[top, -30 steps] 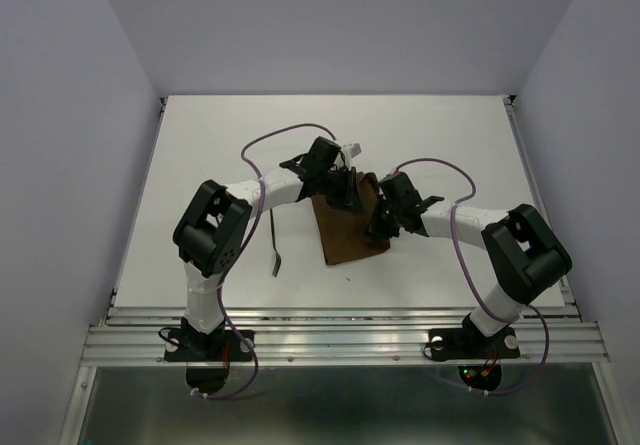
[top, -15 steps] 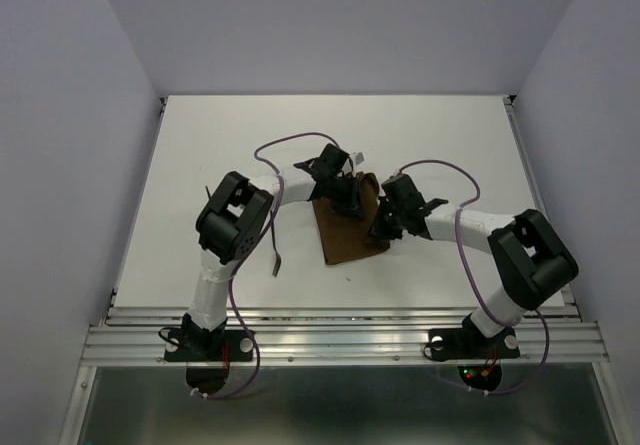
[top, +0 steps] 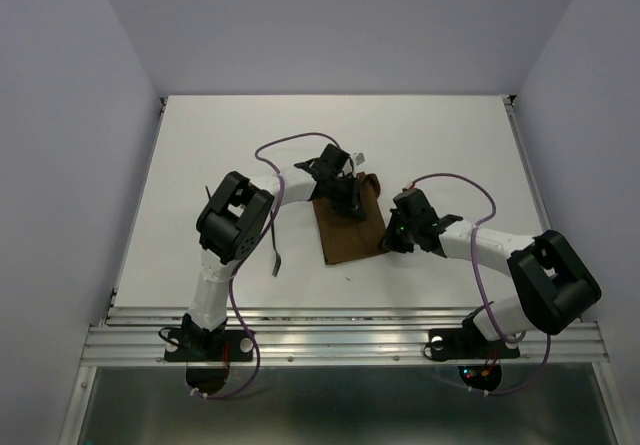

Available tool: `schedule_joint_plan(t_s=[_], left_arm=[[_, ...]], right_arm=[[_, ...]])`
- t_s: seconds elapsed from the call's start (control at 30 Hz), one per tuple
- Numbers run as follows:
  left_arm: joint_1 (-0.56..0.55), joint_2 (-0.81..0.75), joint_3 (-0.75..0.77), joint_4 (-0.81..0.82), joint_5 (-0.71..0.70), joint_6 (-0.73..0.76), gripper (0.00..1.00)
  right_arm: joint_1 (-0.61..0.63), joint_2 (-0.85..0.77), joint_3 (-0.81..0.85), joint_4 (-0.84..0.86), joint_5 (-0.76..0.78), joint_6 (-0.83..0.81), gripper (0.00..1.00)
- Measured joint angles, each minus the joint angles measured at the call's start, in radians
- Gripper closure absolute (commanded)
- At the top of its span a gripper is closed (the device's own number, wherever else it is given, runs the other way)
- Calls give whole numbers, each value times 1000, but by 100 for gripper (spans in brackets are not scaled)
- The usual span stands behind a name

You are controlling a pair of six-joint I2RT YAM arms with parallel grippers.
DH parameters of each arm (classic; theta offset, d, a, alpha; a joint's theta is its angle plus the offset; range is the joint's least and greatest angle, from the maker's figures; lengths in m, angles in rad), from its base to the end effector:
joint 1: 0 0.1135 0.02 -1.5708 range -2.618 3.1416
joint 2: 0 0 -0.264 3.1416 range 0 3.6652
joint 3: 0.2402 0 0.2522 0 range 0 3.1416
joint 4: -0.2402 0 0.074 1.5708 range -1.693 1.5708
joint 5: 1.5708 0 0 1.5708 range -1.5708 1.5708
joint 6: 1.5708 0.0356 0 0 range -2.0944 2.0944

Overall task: Fold the napkin into a case and place the utensils inside
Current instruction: Smooth out the 2/3-rectangle-folded napkin at the center of the board.

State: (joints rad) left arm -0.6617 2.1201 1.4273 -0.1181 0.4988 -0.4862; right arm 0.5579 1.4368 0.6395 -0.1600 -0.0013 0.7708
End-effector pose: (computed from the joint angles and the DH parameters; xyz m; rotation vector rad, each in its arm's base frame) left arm 0.3502 -0.2943 0.1521 0.4813 2.5142 -1.0969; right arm 0.2222 0.1387 0.1522 0.2771 2.5980 0.5116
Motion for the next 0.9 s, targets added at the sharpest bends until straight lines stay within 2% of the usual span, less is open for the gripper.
schedule_joint_plan(t_s=[0.4,0.63,0.9], left_arm=[[0,2,0,1,8,10,100],[0,2,0,2,12,18,100],[0,2,0,3,13,18,100]], right_arm=[[0,-82,64,-102,64,-27,99],[-1,35,66,-79,68,-24,99],[0,45,154,-130,102,-49,99]])
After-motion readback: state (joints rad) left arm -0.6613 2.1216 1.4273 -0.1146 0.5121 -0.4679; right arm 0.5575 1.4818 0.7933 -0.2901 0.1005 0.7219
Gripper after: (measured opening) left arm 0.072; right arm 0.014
